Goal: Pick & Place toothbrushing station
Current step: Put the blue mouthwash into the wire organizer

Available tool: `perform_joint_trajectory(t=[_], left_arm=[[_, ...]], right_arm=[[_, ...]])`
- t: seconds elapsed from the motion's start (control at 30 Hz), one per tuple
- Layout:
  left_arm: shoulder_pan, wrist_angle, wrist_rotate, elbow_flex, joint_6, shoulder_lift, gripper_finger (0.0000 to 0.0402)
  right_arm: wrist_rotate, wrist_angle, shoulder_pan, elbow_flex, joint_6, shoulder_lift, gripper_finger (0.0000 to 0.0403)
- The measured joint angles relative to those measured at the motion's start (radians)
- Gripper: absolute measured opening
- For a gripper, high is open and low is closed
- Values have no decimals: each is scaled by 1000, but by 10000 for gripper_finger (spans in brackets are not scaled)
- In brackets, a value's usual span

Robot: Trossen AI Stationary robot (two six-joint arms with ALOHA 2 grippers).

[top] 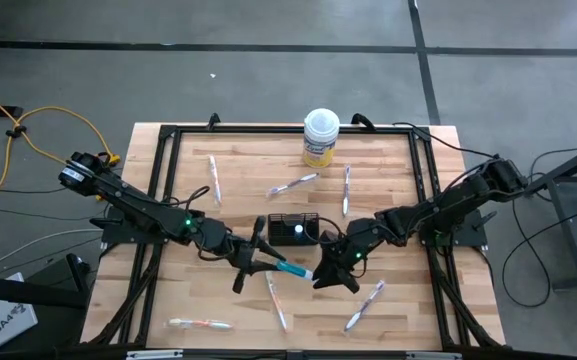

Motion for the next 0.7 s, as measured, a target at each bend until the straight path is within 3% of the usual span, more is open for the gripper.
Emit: perform_joint_trajectory(t=[0.37, 0.53, 0.7], left_arm=[[0, -48, -137, 0, -310, 0, 90], [-1, -51, -146, 0, -476, 0, 90], [-22, -46, -146, 0, -514, -16, 90]], right_arm=[[8, -79, 39, 0, 8, 0, 113], [9, -110, 45, 0, 0, 0, 96], [37, -251, 43, 0, 35, 0, 82]])
